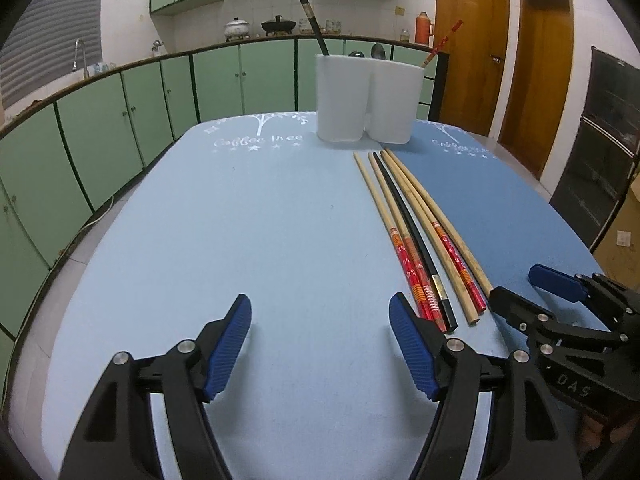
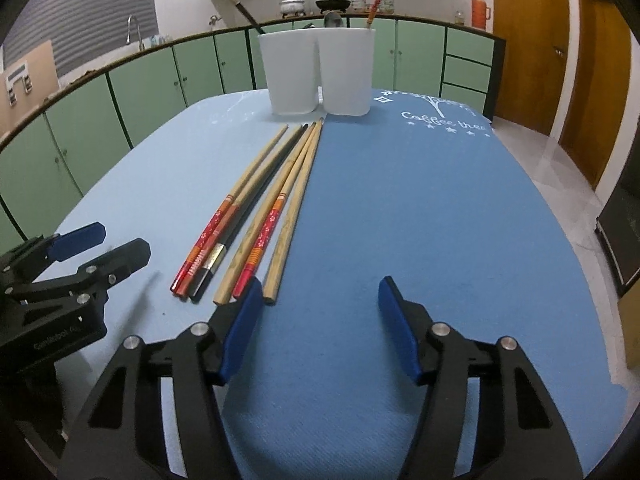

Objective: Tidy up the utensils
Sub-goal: 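Move both open tools back toward the remaining chopsticks, then grasp a red-patterned chopstick with the left tool while the right tool grasps a plain wooden chopstick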

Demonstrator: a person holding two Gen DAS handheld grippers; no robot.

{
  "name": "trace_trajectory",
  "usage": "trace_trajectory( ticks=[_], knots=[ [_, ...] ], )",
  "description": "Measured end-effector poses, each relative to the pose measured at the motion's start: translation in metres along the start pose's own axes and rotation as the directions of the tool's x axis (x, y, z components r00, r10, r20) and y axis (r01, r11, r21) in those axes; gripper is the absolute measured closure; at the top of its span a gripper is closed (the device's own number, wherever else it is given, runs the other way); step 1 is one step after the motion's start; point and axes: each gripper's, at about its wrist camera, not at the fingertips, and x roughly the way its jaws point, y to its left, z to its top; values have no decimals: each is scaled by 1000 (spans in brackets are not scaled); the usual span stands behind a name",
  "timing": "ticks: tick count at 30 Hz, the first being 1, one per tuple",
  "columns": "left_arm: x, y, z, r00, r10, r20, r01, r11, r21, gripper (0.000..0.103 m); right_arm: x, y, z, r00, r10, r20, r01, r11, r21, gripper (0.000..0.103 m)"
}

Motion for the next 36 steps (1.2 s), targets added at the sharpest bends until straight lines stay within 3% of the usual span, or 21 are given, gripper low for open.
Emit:
trace_trajectory(
  ticks=[6, 16, 25, 31, 34, 36],
  knots=[
    [-2, -3, -1, 1000, -18, -6, 18, 1000, 6, 33, 0, -8, 0, 999, -36, -3, 36, 999, 17, 54],
    [2, -23, -5, 997, -66, -43, 68, 996, 50, 33, -1, -16, 1, 1000, 4, -3, -4, 999, 44, 58],
    [10, -21, -3, 997, -4, -71, 7, 999, 33, 33, -2, -19, 0, 1000, 20, 4, -20, 998, 57, 57],
    [9, -18, -4, 998, 0, -68, 2, 1000, 26, 35, -2, -14, 0, 1000, 19, 6, -19, 999, 31, 56],
    [10, -22, -4, 998, -12, -61, 14, 999, 32, 45, -1, -10, 0, 1000, 14, 7, -14, 1000, 11, 60],
    [10, -23, -4, 998, -20, -54, 21, 999, 28, 53, 0, -10, 0, 1000, 22, 10, -22, 1000, 11, 71]
  ],
)
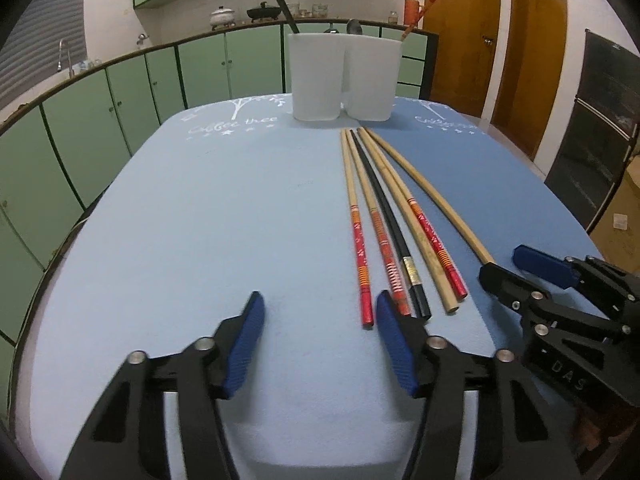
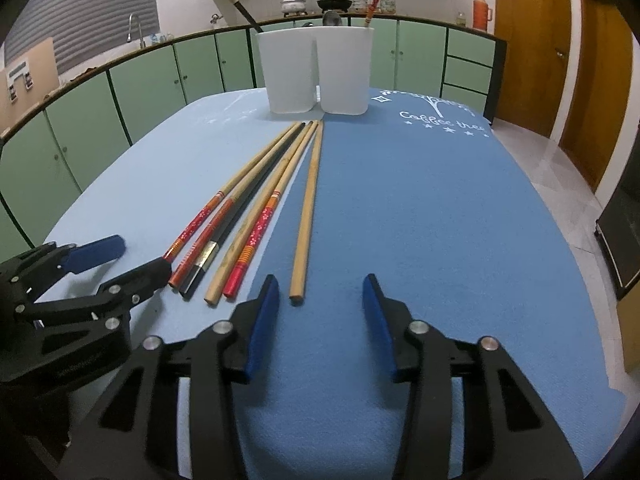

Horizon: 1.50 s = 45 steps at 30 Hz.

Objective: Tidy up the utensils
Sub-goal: 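Grasp a red-patterned chopstick with the left tool while the right tool grasps a plain wooden chopstick, then carry both chopsticks up and lower them into the white holder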

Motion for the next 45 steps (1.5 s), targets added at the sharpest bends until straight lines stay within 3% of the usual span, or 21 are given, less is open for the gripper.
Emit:
trace_trajectory(
  ticks=[2, 3, 4, 7, 12, 19, 27, 33, 45],
  knots=[
    [-1, 0, 0, 1000, -9, 9, 9, 1000, -3, 65, 1, 0, 0, 1000, 12, 4, -12, 1000, -2, 82],
    [0, 0, 0, 1000, -14, 12, 14, 1000, -5, 75, 1, 0, 0, 1000, 21, 5, -21, 1000, -6, 93],
    [0, 0, 0, 1000, -25, 15, 25, 1000, -7, 85, 1, 1, 0, 1000, 24, 6, -24, 1000, -10, 97],
    [0, -4, 0, 999, -35, 21, 35, 999, -2, 97, 1, 0, 1, 999, 31, 8, -31, 1000, -4, 96],
    [-5, -4, 2, 999, -37, 30, 38, 999, -11, 97, -9, -4, 6, 999, 35, 19, -35, 999, 12, 97],
    [-43, -7, 23, 992, -29, 125, 26, 999, 20, 97, -42, -11, 29, 995, 49, 90, -50, 999, 4, 97],
    [-94, -5, 66, 961, -36, 274, 29, 999, 27, 98, -89, -22, 68, 977, 73, 203, -74, 997, -2, 97],
    [-121, -3, 102, 933, -76, 353, 71, 997, 29, 98, -113, -33, 102, 962, 120, 246, -129, 992, 18, 97],
    [-137, -5, 147, 905, -132, 405, 113, 991, 71, 98, -132, -38, 174, 951, 193, 242, -190, 981, -34, 97]
  ],
)
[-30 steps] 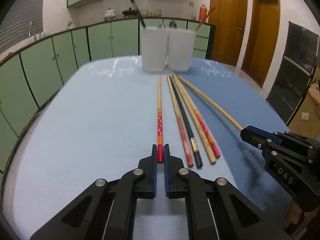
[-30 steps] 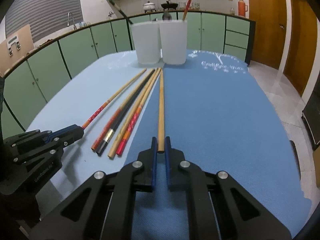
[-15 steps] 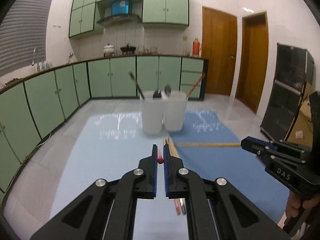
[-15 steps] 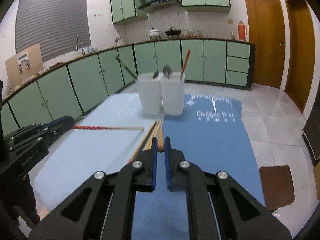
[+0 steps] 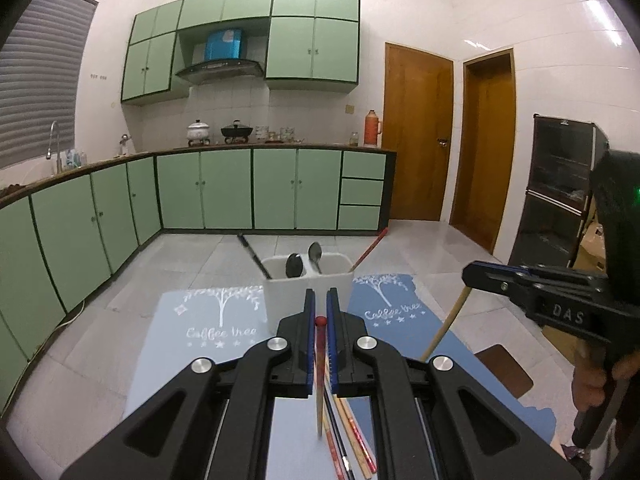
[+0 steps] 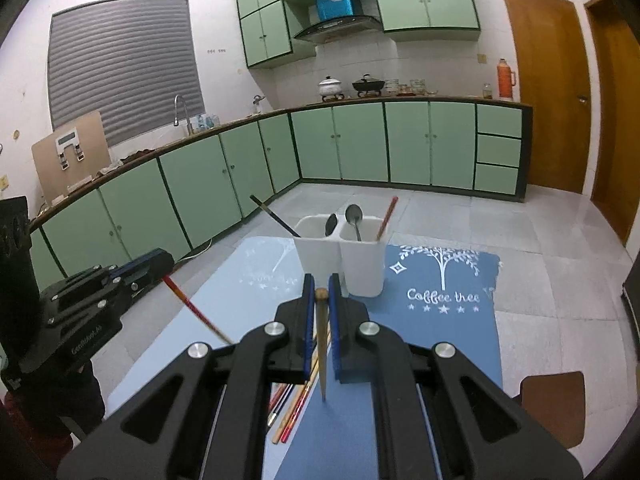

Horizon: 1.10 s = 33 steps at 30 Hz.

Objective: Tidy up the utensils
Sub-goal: 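Carry both chopsticks up and lower them into the white holder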

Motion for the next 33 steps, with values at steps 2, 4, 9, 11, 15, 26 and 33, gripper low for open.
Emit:
trace_trajectory(
  ticks=[2, 4, 9, 11, 15, 26, 33],
  knots=[
    [1, 1, 6, 1000, -12, 6, 12, 1000, -1, 98, 0, -3, 9, 1000, 20, -7, -20, 1000, 5, 97],
    [0, 1, 11, 1000, -17, 15, 17, 1000, 3, 98, -2, -5, 17, 1000, 31, -4, -31, 1000, 5, 97],
    [0, 1, 33, 998, -28, 60, 27, 1000, 12, 98, -4, -10, 50, 998, 54, 31, -54, 999, -1, 97],
    [5, 3, 46, 996, -26, 89, 24, 999, 21, 98, -4, -10, 66, 997, 48, 54, -47, 999, -19, 97],
    [15, 4, 76, 988, -19, 152, 13, 999, 42, 98, 3, -16, 101, 995, 33, 97, -29, 999, -37, 97],
    [87, 19, 156, 961, 36, 273, -50, 998, 45, 98, 52, -41, 170, 986, -54, 156, 61, 997, -37, 97],
    [160, 35, 153, 970, 85, 228, -92, 996, 18, 98, 106, -60, 175, 988, -97, 121, 102, 994, -33, 97]
  ],
)
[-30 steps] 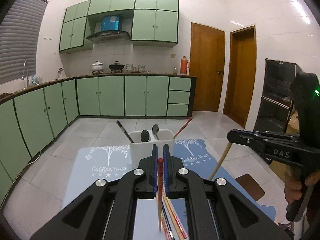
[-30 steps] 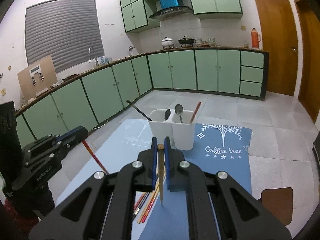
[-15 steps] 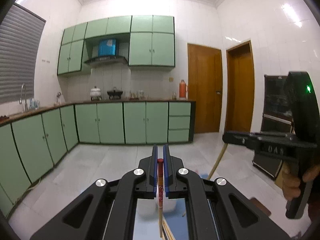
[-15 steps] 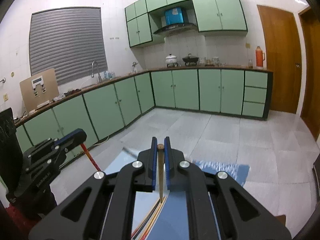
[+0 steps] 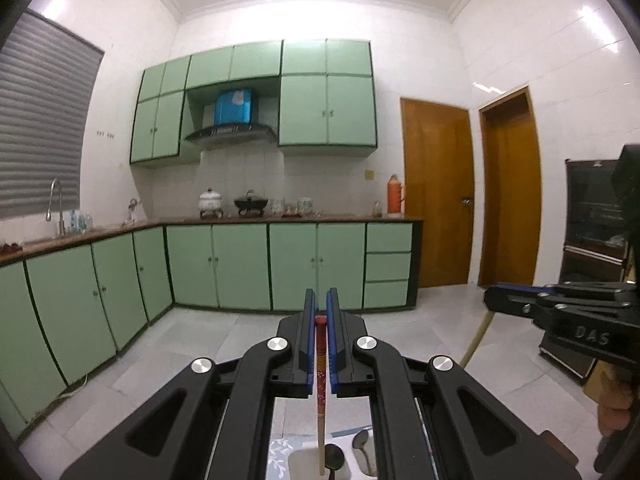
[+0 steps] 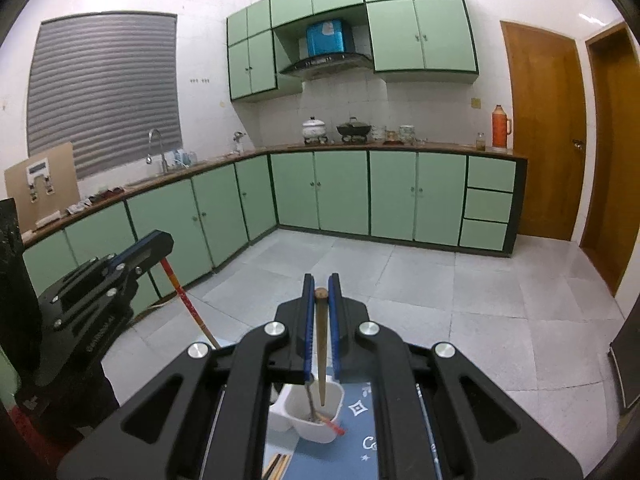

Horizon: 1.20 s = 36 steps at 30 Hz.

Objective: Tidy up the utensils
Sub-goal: 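Carry both chopsticks up and lower them into the white holder, then move both open tools back toward the remaining chopsticks on the mat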

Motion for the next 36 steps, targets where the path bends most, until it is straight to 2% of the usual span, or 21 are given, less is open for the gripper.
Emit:
trace_trajectory(
  ticks=[6, 8, 13, 14, 17, 19, 21, 24, 27, 31, 36],
  knots=[
    [41, 13, -40, 991, -6, -133, 3, 1000, -28, 98, 38, -4, -25, 996, 22, -84, -21, 1000, 19, 96],
    [44, 16, -47, 988, -1, -153, -2, 1000, -23, 97, 44, -1, -31, 995, 30, -100, -29, 1000, 13, 95],
    [38, 19, -55, 985, -11, -174, 7, 1000, -24, 84, 42, 4, -42, 994, 36, -107, -34, 999, 21, 93],
    [36, 19, -54, 985, -11, -171, 7, 1000, -26, 82, 37, 4, -42, 995, 36, -98, -34, 999, 26, 88],
    [19, 21, -49, 989, -6, -147, 1, 999, -32, 67, 20, 1, -40, 998, 24, -56, -22, 999, 37, 67],
    [3, 23, -46, 992, -8, -126, 2, 999, -45, 60, 1, 1, -42, 1000, 4, -15, -4, 1000, 31, 60],
    [-13, 24, -44, 994, -2, -107, -3, 999, -53, 55, -18, 1, -47, 999, -25, 27, 25, 999, 23, 46],
    [-43, 23, -48, 997, 6, -72, -10, 998, -54, 46, -47, 2, -60, 994, -61, 90, 58, 998, 29, 33],
    [-70, 18, -57, 998, 11, -61, -14, 999, -51, 41, -71, 4, -78, 990, -75, 120, 72, 997, 28, 25],
    [-103, 14, -81, 995, 8, -98, -13, 998, -56, 35, -99, 12, -109, 986, -95, 139, 91, 995, 32, 13],
    [-136, 9, -120, 986, 21, -164, -29, 999, -43, 28, -117, 22, -163, 988, -126, 91, 122, 992, 45, 7]
  ],
)
